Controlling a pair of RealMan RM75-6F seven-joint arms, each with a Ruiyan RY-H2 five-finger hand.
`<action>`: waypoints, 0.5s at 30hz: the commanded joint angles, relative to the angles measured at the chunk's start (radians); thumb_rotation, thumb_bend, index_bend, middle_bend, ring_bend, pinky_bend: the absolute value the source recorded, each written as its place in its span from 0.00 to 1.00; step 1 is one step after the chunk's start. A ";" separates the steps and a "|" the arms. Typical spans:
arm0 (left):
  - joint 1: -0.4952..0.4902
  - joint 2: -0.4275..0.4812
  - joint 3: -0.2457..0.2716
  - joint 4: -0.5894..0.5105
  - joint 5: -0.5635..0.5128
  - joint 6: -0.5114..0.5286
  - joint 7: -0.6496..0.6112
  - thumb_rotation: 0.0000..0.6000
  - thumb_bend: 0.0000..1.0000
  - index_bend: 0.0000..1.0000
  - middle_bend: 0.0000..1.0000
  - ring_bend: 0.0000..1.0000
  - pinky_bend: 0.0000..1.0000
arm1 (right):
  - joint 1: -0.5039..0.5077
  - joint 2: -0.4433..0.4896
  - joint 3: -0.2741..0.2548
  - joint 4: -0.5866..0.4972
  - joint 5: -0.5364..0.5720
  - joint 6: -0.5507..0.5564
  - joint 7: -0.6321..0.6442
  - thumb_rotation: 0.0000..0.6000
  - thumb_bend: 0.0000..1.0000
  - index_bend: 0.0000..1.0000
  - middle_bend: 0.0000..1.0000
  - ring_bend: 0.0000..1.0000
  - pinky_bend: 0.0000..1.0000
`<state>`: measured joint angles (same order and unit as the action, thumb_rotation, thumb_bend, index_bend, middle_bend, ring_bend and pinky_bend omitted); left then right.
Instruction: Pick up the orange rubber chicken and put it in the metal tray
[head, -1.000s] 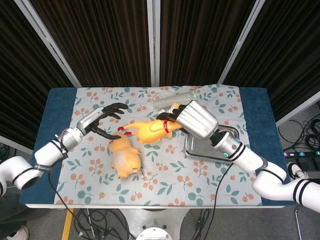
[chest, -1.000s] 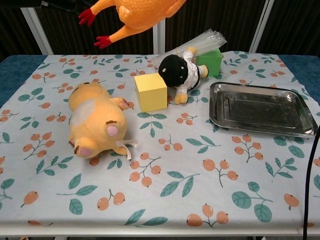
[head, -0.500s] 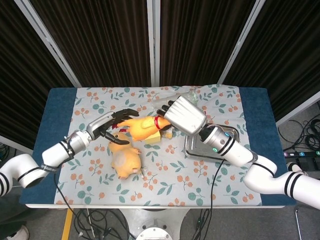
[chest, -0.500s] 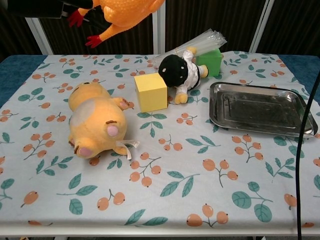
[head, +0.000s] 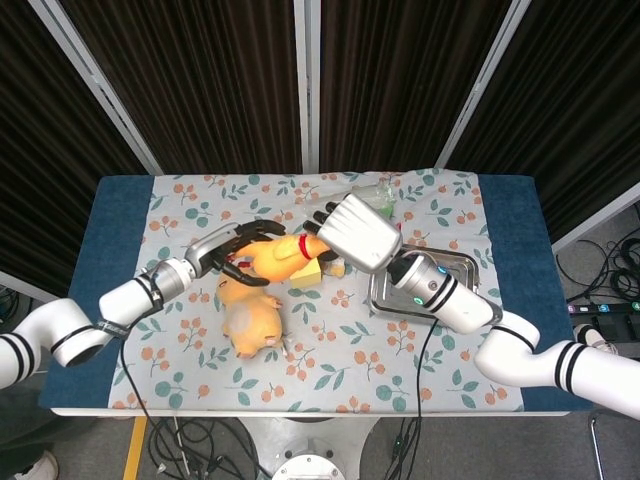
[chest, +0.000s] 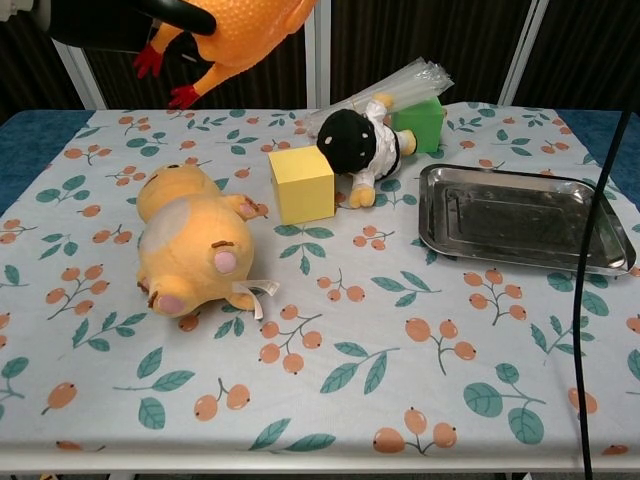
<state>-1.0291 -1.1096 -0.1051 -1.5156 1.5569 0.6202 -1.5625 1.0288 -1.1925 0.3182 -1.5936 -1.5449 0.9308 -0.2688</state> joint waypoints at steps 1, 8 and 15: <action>-0.006 -0.005 0.002 -0.001 -0.014 -0.012 0.015 1.00 0.09 0.27 0.28 0.23 0.29 | 0.004 -0.004 -0.002 0.000 0.005 0.000 -0.003 1.00 0.33 0.90 0.75 0.68 0.93; 0.000 -0.025 -0.011 0.013 -0.078 -0.030 0.037 1.00 0.26 0.41 0.45 0.39 0.36 | 0.008 -0.013 -0.014 0.001 0.012 0.005 -0.013 1.00 0.33 0.90 0.75 0.68 0.93; 0.022 -0.061 -0.037 0.030 -0.163 -0.032 0.112 1.00 0.53 0.62 0.69 0.62 0.54 | 0.009 -0.021 -0.023 -0.007 0.017 0.015 -0.021 1.00 0.35 0.90 0.75 0.69 0.93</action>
<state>-1.0131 -1.1614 -0.1352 -1.4908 1.4113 0.5922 -1.4699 1.0388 -1.2130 0.2960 -1.5985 -1.5274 0.9433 -0.2894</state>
